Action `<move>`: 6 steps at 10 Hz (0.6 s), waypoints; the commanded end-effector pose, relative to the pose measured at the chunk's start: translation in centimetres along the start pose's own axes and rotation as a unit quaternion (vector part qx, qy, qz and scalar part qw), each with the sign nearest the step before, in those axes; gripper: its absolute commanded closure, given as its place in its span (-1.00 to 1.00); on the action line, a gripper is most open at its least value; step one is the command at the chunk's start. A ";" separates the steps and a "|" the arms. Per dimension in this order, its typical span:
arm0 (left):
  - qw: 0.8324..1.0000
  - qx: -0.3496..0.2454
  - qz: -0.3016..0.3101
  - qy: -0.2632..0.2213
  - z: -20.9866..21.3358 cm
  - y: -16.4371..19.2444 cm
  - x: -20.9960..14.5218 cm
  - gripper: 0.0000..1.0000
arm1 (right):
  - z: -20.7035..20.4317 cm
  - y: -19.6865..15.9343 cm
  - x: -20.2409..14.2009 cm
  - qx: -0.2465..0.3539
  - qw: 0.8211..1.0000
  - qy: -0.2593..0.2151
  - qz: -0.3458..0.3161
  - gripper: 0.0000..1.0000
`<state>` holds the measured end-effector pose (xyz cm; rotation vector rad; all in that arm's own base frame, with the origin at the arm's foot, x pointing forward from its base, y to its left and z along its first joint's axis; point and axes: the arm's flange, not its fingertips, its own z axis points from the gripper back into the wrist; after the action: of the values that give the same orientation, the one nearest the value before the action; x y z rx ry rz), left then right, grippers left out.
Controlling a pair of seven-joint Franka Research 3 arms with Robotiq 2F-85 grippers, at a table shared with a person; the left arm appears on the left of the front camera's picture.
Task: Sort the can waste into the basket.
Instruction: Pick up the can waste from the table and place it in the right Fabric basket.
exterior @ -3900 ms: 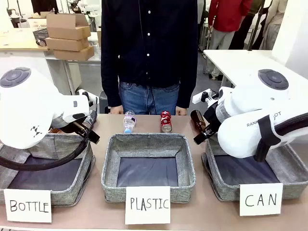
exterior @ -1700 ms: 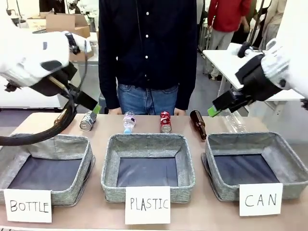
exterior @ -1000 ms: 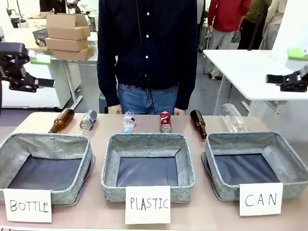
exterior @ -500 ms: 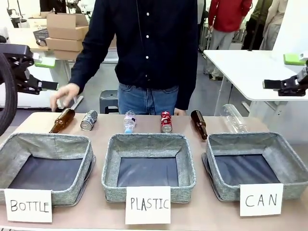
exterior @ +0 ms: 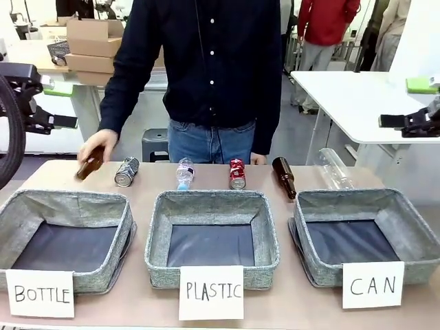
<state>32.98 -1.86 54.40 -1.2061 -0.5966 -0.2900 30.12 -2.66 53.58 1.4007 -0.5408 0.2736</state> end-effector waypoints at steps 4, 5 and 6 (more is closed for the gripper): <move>1.000 -0.011 -0.012 -0.006 -0.4 0.0 0.2 -1.00 | -18.2 -8.5 11.4 -0.351 0.917 0.178 -0.062 -1.00; 1.000 -0.011 -0.012 -0.006 -0.4 0.0 0.2 -1.00 | -20.8 -11.0 11.6 -0.362 0.907 0.208 -0.059 -1.00; 1.000 -0.011 -0.012 -0.006 -0.4 0.0 0.2 -1.00 | -22.7 -12.6 10.6 -0.364 0.901 0.231 -0.051 -1.00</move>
<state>33.09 -1.95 54.30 -1.2053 -0.5932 -0.2899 48.41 16.70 46.37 0.6269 -0.2402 0.2556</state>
